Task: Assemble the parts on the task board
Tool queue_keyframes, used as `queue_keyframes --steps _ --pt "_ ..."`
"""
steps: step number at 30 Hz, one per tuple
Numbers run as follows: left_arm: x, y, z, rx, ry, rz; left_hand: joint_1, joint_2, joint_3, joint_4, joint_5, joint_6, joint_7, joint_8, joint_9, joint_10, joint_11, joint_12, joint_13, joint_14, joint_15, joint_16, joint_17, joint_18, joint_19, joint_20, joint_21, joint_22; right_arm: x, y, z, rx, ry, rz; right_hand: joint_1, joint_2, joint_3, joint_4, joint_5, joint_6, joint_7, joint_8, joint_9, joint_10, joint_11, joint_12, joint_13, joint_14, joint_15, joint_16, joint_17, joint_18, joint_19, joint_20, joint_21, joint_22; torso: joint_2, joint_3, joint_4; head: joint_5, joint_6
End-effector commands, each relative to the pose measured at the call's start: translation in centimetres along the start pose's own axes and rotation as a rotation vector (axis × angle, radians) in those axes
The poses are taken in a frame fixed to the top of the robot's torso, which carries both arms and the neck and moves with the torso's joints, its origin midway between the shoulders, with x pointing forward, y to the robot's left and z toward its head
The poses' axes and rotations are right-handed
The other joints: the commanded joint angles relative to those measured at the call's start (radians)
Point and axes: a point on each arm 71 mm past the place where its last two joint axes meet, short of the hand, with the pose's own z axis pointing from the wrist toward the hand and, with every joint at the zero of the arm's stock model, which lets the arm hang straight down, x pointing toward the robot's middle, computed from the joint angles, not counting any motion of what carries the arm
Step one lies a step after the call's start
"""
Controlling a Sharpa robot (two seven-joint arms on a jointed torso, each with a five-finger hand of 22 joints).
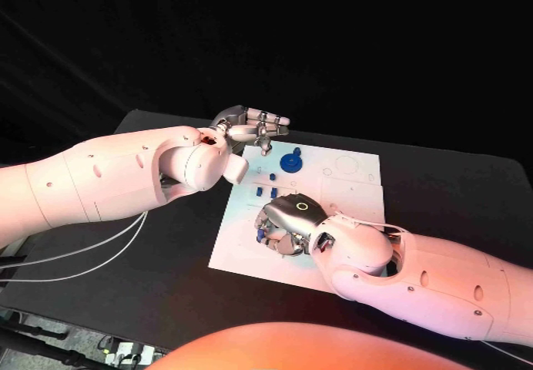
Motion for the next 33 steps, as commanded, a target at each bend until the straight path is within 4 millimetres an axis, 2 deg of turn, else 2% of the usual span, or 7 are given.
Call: queue_keyframes --steps 1,13,18,23,28,30,33 --pt "0.2 -0.1 0.0 0.002 0.018 -0.006 -0.005 0.008 0.000 -0.007 0.002 -0.006 0.002 -0.003 -0.002 -0.007 -0.001 0.004 0.001 -0.005 0.001 -0.004 -0.001 0.012 -0.003 0.003 -0.005 -0.002 -0.3 0.1 -0.1 -0.009 -0.041 0.001 -0.010 -0.004 -0.008 0.000 -0.005 -0.015 0.001 -0.007 -0.003 -0.018 0.001 -0.002 -0.002 0.050 0.009 -0.006 -0.005 -0.003 0.015 0.008 -0.014 0.197 0.000 0.0001 0.0006 0.000 0.001" --pt "0.0 0.0 -0.1 0.001 0.013 -0.005 -0.006 0.008 -0.001 -0.008 0.002 -0.007 0.002 -0.003 -0.002 -0.008 -0.001 0.004 0.001 -0.005 0.001 -0.004 -0.002 0.012 -0.003 0.004 -0.006 -0.002 -2.4 -0.9 -2.9 0.004 -0.155 0.073 -0.021 -0.018 -0.143 0.008 0.019 -0.110 -0.020 0.000 -0.016 -0.107 0.002 0.056 0.004 0.036 0.010 -0.038 -0.063 0.019 -0.030 0.013 -0.123 0.161 -0.002 -0.0002 -0.0024 -0.008 0.012" --pt "-0.1 0.0 -0.1 0.001 0.010 -0.003 -0.006 0.008 -0.001 -0.008 0.002 -0.007 0.002 -0.003 -0.002 -0.008 -0.001 0.004 0.001 -0.005 0.001 -0.004 -0.002 0.012 -0.003 0.004 -0.006 -0.002 -4.5 -3.4 -5.4 0.048 -0.184 0.162 -0.040 -0.001 -0.220 0.040 -0.054 -0.118 -0.027 -0.002 -0.014 -0.094 -0.014 0.110 0.018 0.014 -0.008 -0.079 -0.129 0.033 -0.060 0.001 -0.196 0.137 -0.005 -0.0007 -0.0047 -0.025 0.035" --pt "-0.3 0.1 -0.1 0.000 0.006 0.000 -0.006 0.008 -0.001 -0.008 0.002 -0.007 0.002 -0.003 -0.002 -0.008 -0.001 0.004 0.001 -0.005 0.001 -0.004 -0.002 0.012 -0.003 0.004 -0.006 -0.002 -5.8 -6.7 -8.5 0.152 -0.178 0.286 -0.046 0.017 -0.278 0.070 -0.064 -0.067 -0.005 0.021 -0.001 -0.030 -0.012 0.173 0.040 0.020 -0.001 -0.072 -0.118 0.027 -0.049 0.001 -0.179 0.144 -0.010 -0.0020 -0.0096 -0.033 0.040" --pt "-0.5 0.3 -0.2 -0.004 0.002 0.004 -0.006 0.008 -0.001 -0.008 0.002 -0.007 0.002 -0.003 -0.002 -0.008 -0.001 0.004 0.001 -0.005 0.001 -0.004 -0.002 0.012 -0.003 0.004 -0.006 -0.002 -6.2 -9.7 -11.4 0.280 -0.157 0.353 -0.031 0.036 -0.301 0.084 -0.047 0.008 -0.031 0.056 0.016 0.139 -0.050 0.296 0.108 0.040 -0.029 -0.041 -0.066 0.008 0.001 -0.016 -0.075 0.180 -0.013 0.0006 -0.0196 -0.044 0.040" --pt "-0.5 0.4 -0.2 -0.005 0.003 0.004 -0.006 0.008 -0.001 -0.008 0.002 -0.007 0.002 -0.003 -0.002 -0.008 -0.001 0.004 0.001 -0.005 0.001 -0.004 -0.002 0.012 -0.003 0.004 -0.006 -0.002 -6.2 -10.5 -12.5 0.327 -0.144 0.365 -0.030 0.039 -0.337 0.104 -0.018 0.027 -0.051 0.062 0.024 0.142 -0.076 0.407 0.219 0.052 -0.052 -0.019 -0.030 -0.005 0.028 -0.048 -0.017 0.202 -0.014 0.0019 -0.0224 -0.049 0.037" --pt "-0.5 0.5 -0.2 -0.007 0.003 0.005 -0.006 0.008 -0.001 -0.008 0.002 -0.008 0.003 -0.003 -0.003 -0.009 -0.001 0.005 0.001 -0.005 0.001 -0.004 -0.002 0.012 -0.002 0.004 -0.005 -0.001 -6.0 -11.4 -13.9 0.389 -0.128 0.367 -0.052 0.042 -0.377 0.135 0.051 0.048 -0.061 0.074 0.040 0.188 -0.082 0.721 0.547 0.060 -0.055 0.004 0.011 -0.015 0.048 -0.048 0.036 0.221 -0.015 0.0033 -0.0256 -0.061 0.034"
